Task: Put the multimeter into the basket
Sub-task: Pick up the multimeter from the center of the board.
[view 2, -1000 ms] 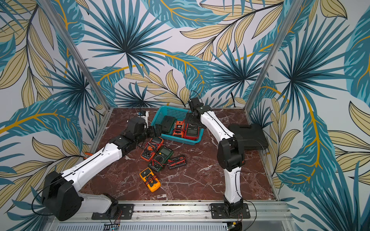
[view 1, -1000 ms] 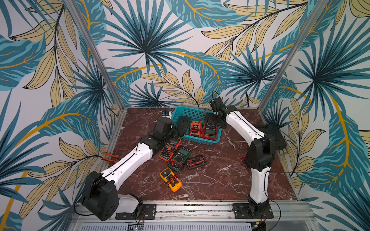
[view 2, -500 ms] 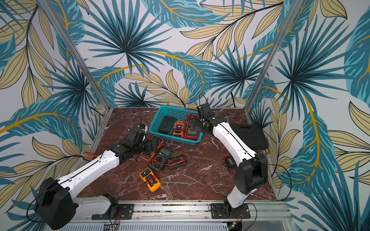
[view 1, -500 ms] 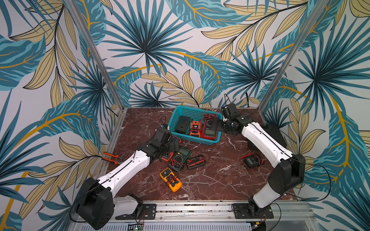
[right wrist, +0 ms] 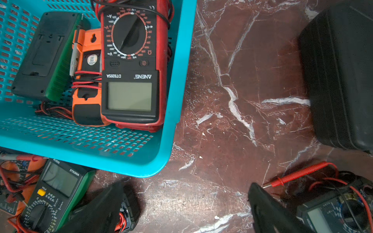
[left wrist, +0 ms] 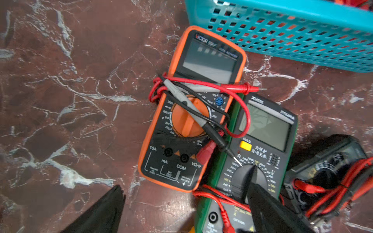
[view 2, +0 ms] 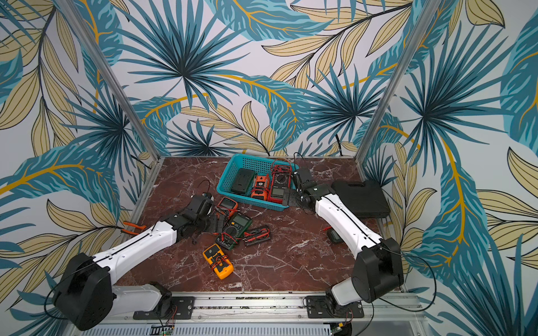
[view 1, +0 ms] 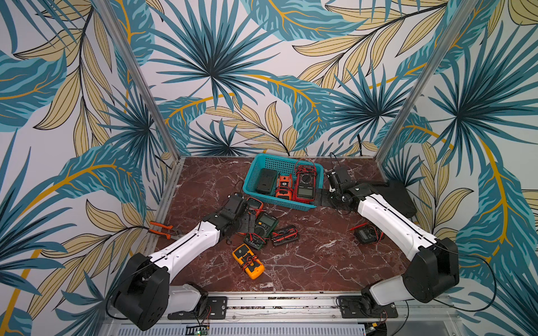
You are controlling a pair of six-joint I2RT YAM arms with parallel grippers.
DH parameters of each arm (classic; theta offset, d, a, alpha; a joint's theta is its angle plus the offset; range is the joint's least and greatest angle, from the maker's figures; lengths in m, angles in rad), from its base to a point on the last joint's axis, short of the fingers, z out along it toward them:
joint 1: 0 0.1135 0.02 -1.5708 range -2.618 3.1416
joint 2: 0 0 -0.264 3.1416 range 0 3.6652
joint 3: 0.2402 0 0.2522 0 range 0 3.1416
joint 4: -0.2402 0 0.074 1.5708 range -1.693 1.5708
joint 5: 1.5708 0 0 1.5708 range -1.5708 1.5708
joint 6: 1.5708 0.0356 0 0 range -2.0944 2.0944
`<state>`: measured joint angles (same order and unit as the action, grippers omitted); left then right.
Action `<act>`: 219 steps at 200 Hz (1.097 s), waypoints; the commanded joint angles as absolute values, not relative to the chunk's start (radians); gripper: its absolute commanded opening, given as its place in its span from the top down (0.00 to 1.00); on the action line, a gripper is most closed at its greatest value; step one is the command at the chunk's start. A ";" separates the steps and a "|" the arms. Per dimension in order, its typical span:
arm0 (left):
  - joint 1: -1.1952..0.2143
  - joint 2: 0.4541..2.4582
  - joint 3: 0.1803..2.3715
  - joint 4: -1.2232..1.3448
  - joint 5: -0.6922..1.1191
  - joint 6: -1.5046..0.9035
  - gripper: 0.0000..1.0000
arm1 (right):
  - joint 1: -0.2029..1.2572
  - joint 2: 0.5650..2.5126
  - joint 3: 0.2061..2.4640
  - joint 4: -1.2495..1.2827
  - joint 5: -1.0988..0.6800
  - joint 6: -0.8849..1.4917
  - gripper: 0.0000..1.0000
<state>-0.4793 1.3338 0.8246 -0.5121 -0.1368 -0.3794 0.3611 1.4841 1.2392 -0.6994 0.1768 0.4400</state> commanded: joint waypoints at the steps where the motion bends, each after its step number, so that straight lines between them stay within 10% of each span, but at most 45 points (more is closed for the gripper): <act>1: -0.460 1.399 0.906 -0.517 -0.119 -0.262 0.00 | 0.366 1.473 1.214 -0.669 0.204 0.432 0.01; 219: -0.376 1.826 1.309 -0.705 -0.022 0.027 0.00 | 0.365 1.478 1.204 -0.643 0.178 0.446 0.00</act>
